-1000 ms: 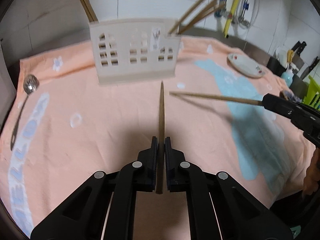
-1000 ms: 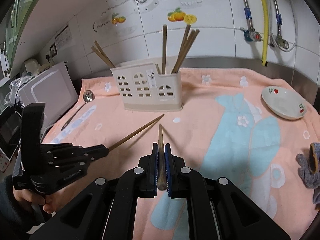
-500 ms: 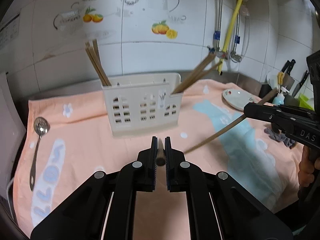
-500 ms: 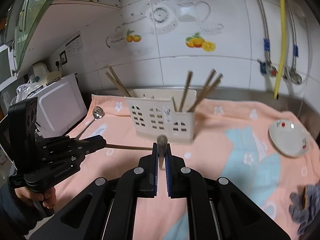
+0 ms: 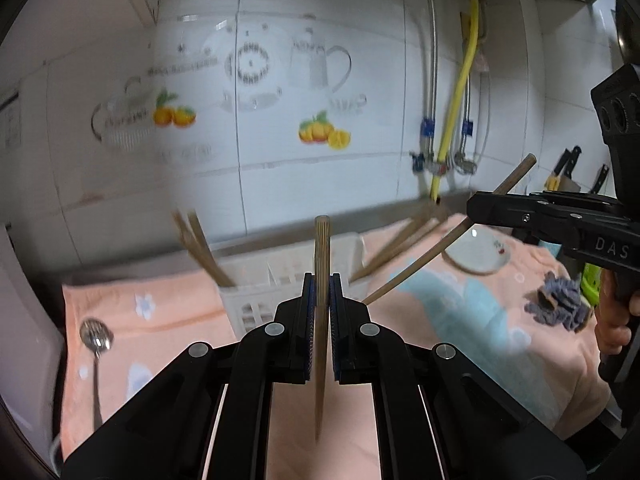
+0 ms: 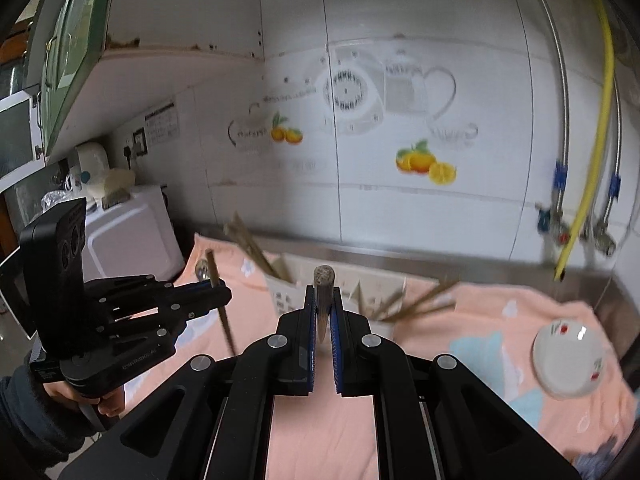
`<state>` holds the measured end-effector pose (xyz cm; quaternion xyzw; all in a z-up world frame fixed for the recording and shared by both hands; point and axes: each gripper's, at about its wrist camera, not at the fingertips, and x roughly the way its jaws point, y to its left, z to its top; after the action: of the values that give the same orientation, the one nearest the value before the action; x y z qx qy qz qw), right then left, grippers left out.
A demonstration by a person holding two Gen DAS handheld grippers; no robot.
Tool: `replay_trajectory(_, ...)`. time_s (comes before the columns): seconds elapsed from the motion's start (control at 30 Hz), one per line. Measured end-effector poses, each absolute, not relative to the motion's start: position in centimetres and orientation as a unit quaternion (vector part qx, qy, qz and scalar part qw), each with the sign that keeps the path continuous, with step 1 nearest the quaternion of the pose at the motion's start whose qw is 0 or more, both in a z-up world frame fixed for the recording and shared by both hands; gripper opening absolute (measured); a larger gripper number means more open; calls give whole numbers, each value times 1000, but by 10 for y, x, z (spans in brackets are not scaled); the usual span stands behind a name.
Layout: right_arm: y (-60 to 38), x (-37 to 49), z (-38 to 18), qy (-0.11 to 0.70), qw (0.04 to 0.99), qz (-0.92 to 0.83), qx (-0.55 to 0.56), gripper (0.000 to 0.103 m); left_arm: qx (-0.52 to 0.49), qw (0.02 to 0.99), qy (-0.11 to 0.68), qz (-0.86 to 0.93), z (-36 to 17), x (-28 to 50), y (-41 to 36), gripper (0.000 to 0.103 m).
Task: Organize utensils
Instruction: 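Lift both held chopsticks and lower them into the white holder, then open both grippers and pull them back from the holder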
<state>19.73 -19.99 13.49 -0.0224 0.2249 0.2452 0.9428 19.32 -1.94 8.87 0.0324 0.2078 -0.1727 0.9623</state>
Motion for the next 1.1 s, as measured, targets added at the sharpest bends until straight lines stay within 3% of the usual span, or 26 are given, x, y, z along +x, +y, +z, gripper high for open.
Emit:
replay_trajectory(0.23,-207,213,166,200,952,229,-23,6,38,976,143,-160,145,208,-12,6)
replay_trajectory(0.47,-204,236,157,209,956,201,-36,6,36,988,84,-128,180,233,-8,6)
replay_trajectory(0.77,-198,257,129,241,949,198,-44,6,2,991,80,-104,166,272,1,6)
replay_trajectory(1.1,-189,274,103,269,941,200,-44,6,-24,984,149,-97,127,299,18,6)
